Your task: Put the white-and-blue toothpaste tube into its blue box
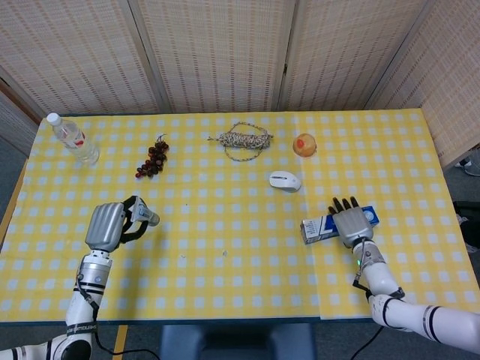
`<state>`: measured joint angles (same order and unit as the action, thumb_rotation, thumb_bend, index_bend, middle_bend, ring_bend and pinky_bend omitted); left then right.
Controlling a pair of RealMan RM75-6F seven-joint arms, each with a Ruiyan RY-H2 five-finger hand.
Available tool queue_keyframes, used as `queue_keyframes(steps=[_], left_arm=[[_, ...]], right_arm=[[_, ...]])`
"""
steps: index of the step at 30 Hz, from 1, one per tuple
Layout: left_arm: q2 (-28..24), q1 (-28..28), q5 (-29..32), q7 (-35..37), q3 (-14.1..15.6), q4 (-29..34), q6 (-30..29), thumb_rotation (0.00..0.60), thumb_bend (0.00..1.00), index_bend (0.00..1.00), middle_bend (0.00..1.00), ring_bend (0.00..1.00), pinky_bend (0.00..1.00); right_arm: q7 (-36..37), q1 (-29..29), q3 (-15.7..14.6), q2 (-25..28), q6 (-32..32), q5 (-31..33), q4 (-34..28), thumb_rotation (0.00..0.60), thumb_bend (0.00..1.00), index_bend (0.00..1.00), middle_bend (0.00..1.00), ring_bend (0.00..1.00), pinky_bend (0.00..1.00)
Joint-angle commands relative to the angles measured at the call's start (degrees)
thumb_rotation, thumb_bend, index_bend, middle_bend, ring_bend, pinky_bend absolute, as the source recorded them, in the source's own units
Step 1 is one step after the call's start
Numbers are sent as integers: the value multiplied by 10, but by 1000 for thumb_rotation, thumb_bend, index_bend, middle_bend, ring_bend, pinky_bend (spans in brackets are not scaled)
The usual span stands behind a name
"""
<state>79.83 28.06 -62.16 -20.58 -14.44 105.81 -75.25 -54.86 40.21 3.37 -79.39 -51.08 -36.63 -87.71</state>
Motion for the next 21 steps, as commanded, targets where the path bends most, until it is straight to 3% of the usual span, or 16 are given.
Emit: queue_keyframes(steps=[1,6,11,15,21], left_arm=[[-1,0,0,2,-1,-2,-1,600,777,975,1000,1000,1000],[-2,-1,-1,8,-2,-7,-3,600,770,976,1000,1000,1000],[-3,-1,-1,12,-1,-12,-1,600,768,976,1000,1000,1000],[-1,0,0,15,-1,-21,0,600,768,976,1000,1000,1000],[0,1,-4,20,-3,-27,-3,600,767,976,1000,1000,1000]], right_arm=[[9,7,-9,-14,-3,-3,20,600,312,197,33,50,1],[32,9,-16,-32,-6,-23,53,600,313,299,149,157,138],[55,7,-19,-45,-12,-39,78,600,313,362,211,216,202],[71,3,-23,-58,-19,-60,99,600,312,505,362,370,415],[120,-7,-16,-60,-38,-105,110,600,313,608,454,482,574]])
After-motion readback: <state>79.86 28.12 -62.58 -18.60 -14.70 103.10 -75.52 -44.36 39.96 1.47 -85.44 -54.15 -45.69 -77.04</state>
